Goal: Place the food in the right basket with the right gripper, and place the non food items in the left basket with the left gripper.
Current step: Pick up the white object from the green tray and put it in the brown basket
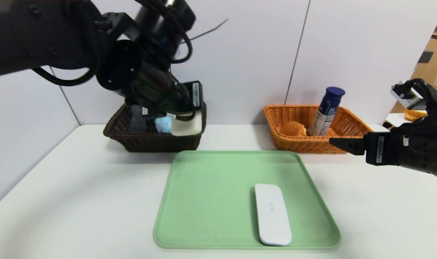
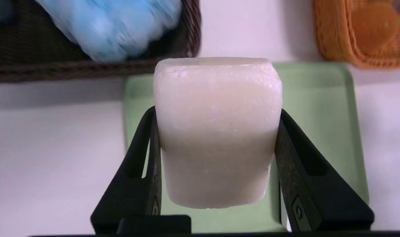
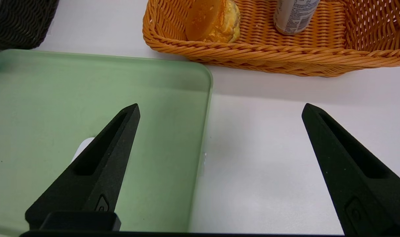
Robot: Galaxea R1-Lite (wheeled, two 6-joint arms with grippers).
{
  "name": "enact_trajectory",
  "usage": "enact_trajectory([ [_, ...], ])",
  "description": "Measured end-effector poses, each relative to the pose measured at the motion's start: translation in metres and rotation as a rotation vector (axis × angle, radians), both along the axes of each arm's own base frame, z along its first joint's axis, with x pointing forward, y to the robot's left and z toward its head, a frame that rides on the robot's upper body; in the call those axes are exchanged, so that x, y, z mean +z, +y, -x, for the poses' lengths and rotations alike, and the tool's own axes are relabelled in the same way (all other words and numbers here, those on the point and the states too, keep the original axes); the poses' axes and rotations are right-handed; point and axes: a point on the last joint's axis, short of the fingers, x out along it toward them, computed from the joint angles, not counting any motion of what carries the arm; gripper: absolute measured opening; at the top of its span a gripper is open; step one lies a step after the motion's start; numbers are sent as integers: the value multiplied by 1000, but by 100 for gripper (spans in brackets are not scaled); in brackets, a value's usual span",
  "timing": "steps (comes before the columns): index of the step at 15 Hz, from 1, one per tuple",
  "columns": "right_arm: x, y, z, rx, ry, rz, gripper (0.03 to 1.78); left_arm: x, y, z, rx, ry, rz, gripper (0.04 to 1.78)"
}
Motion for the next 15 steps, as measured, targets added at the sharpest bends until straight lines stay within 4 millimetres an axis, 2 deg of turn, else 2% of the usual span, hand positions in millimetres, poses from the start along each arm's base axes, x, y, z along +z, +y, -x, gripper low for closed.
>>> enact_trajectory([
  [3, 0, 0, 0, -1, 1, 1, 170, 9, 44, -24, 92, -58, -35, 97],
  [6, 0, 0, 0, -1, 1, 1, 170, 4, 79, -60, 183, -114, -45, 97],
  [10, -1, 0, 0, -1, 4, 3, 170, -29, 103, -104, 217, -61, -63, 97],
  [15, 0, 0, 0, -1, 2, 2, 170, -76, 115, -150, 263, -38, -76, 97],
])
